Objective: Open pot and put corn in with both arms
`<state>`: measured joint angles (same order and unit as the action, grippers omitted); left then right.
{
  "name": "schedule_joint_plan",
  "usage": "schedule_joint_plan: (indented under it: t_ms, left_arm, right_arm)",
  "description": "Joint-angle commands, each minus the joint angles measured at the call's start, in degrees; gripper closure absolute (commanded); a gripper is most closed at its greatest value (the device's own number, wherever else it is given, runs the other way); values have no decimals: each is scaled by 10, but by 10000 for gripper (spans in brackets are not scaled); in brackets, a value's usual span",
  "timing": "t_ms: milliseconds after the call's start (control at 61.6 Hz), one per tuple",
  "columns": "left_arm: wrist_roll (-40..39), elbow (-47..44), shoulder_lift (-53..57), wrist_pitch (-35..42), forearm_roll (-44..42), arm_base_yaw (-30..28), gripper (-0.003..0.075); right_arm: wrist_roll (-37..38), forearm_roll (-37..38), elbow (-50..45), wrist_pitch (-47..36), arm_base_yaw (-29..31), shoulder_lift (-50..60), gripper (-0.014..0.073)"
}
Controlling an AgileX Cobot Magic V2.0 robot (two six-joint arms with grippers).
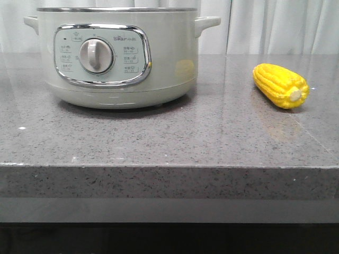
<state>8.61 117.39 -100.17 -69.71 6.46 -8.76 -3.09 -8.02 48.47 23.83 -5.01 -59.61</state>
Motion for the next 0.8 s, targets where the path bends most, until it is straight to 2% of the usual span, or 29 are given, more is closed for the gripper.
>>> schedule_joint_plan:
  t_ms: [0,227,471,779]
  left_arm:
    - [-3,20,37,53,11,-1,482]
    - [-3,20,37,53,11,-1,482]
    - [-3,20,37,53,11,-1,482]
    - [-3,20,37,53,11,-1,482]
  right_arm:
    - [-4,-5,47,-30,-20,-36,-7]
    - [-4,-23,127,11,-57,-161,-7]
    - [-4,-31,209,33,-63,-272,-7]
    - [-4,-34,243,38,-63,-336,-7]
